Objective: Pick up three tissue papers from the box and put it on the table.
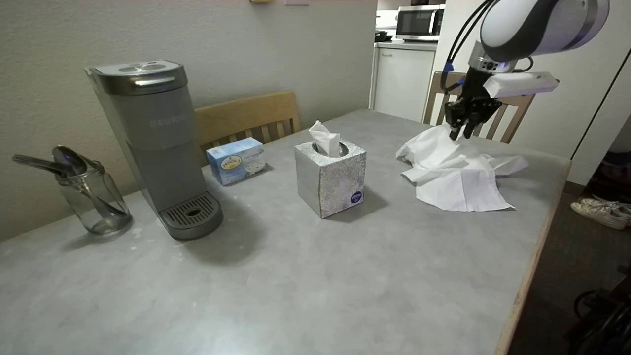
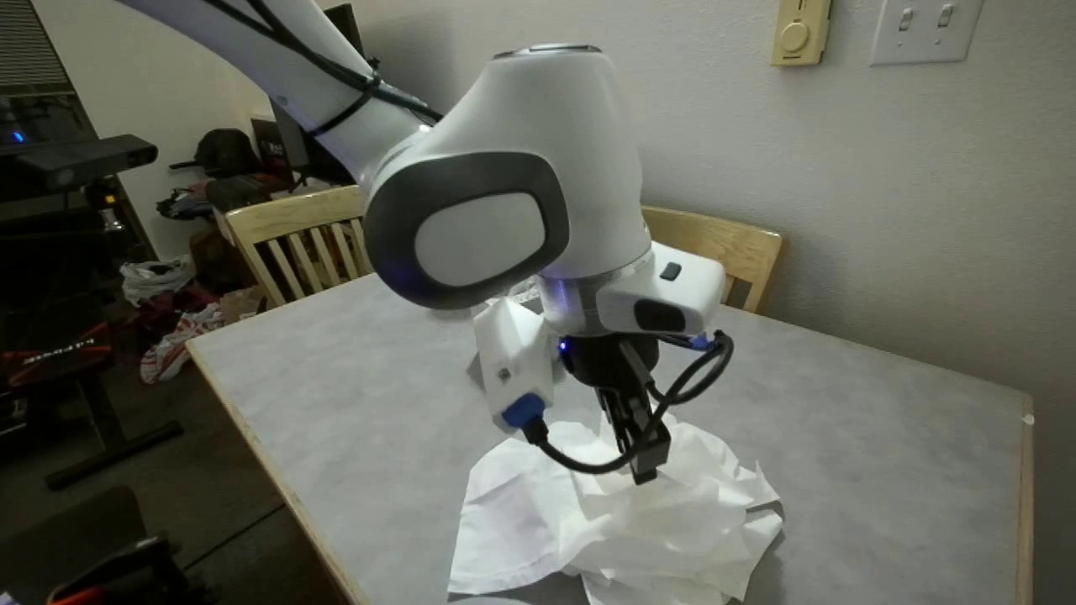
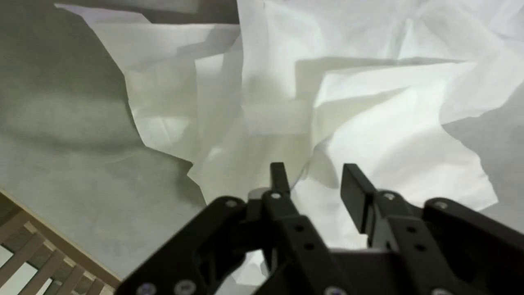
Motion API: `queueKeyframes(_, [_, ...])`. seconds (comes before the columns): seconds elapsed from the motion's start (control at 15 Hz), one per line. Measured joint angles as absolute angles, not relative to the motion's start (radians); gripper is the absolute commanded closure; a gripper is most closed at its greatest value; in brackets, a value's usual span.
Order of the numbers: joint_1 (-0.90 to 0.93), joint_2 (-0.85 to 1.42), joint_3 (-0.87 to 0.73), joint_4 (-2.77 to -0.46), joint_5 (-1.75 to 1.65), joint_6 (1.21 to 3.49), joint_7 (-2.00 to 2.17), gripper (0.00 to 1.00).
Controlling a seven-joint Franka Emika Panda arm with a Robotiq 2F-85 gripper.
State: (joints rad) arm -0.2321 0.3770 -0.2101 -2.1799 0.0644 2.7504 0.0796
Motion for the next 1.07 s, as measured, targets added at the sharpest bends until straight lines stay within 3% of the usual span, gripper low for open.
queueKeyframes(0.27, [-0.190,0.287,-0.219,-2.181,0.004,2.730,0.106,0.02])
queueKeyframes(0.67, [-0.122,0.106,-0.192,-2.177,-0.010,2.559,0.133,0.00])
queueKeyframes(1.07, [-0.129,0.123,-0.192,-2.178,-0.010,2.562,0.134,0.00])
